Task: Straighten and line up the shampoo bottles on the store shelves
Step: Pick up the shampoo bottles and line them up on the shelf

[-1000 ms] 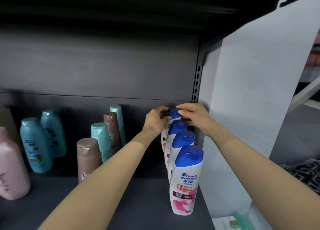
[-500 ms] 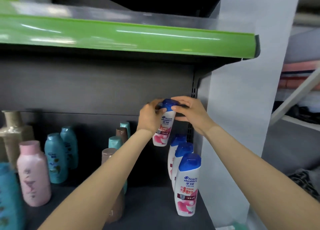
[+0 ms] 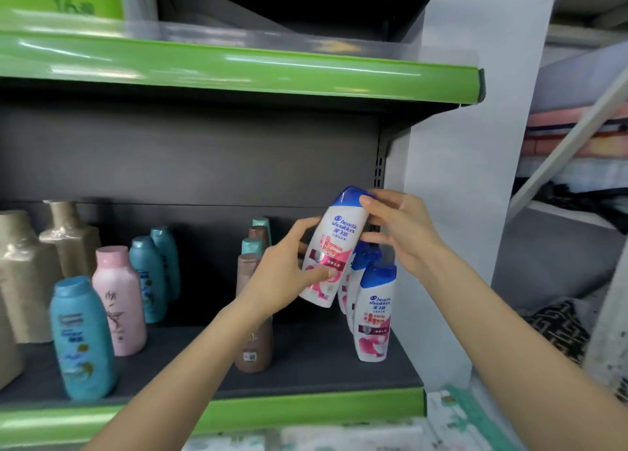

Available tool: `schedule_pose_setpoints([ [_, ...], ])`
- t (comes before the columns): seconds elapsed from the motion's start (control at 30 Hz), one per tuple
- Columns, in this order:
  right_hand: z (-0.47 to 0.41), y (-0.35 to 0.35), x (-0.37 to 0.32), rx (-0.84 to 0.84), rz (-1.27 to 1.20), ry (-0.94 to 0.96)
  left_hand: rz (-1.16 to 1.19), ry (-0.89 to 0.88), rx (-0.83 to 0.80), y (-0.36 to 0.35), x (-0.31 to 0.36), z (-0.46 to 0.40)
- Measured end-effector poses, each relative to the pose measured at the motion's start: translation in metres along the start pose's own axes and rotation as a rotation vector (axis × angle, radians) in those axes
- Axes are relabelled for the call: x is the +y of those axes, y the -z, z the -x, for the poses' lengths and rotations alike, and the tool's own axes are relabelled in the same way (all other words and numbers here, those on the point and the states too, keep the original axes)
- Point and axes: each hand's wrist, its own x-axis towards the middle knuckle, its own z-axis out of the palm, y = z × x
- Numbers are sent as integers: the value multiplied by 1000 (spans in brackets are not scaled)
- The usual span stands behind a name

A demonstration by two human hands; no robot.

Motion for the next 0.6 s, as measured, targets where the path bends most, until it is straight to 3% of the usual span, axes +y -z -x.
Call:
schedule_pose_setpoints([
  [0.17, 19, -4, 12, 72, -84, -72, -21, 5, -24, 1, -8, 24],
  [0.3, 26, -6, 19, 124, -163, -107, -89, -40, 65, 3, -14, 37],
  [0.6, 31, -12, 19, 4, -153, -178, -299, -146, 275, 4, -19, 48],
])
